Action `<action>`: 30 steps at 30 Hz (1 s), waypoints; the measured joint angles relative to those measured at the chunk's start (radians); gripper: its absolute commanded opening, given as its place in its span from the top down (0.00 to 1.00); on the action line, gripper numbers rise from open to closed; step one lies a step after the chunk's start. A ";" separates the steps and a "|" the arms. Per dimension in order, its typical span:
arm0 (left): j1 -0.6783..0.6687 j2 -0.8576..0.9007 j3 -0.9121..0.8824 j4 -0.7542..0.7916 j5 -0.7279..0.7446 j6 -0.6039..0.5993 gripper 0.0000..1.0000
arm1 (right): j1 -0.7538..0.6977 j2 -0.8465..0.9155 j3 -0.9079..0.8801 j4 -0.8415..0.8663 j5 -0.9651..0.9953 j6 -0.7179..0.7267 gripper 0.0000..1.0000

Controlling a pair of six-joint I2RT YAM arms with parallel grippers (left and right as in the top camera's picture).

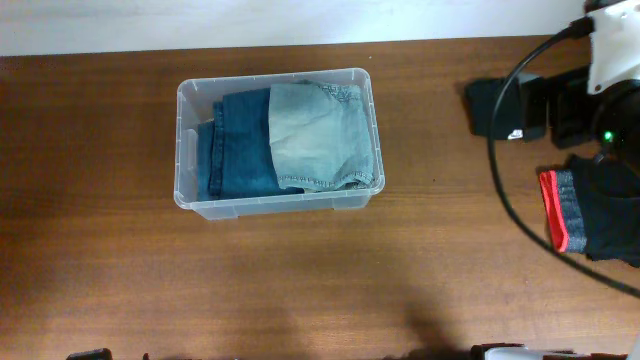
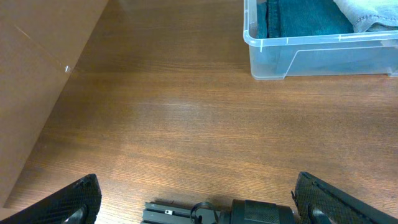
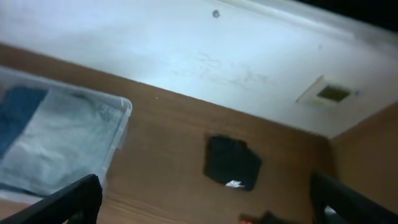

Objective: Pack container
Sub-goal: 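Move the right gripper over the black shirt with red trim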

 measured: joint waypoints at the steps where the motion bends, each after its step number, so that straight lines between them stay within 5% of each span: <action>1: 0.000 0.000 0.000 0.000 0.000 0.000 0.00 | -0.011 0.002 0.000 0.000 0.003 0.024 0.01; 17: 0.000 0.000 0.000 0.000 0.000 0.000 0.01 | -0.151 0.062 0.000 -0.081 0.127 0.219 0.01; 24: 0.000 0.000 0.000 0.000 0.000 0.000 0.01 | -0.341 0.165 -0.083 -0.105 0.109 0.358 0.01; 30: 0.000 0.000 0.000 0.000 0.000 0.000 0.00 | -0.589 0.188 -0.305 0.034 -0.095 0.410 0.01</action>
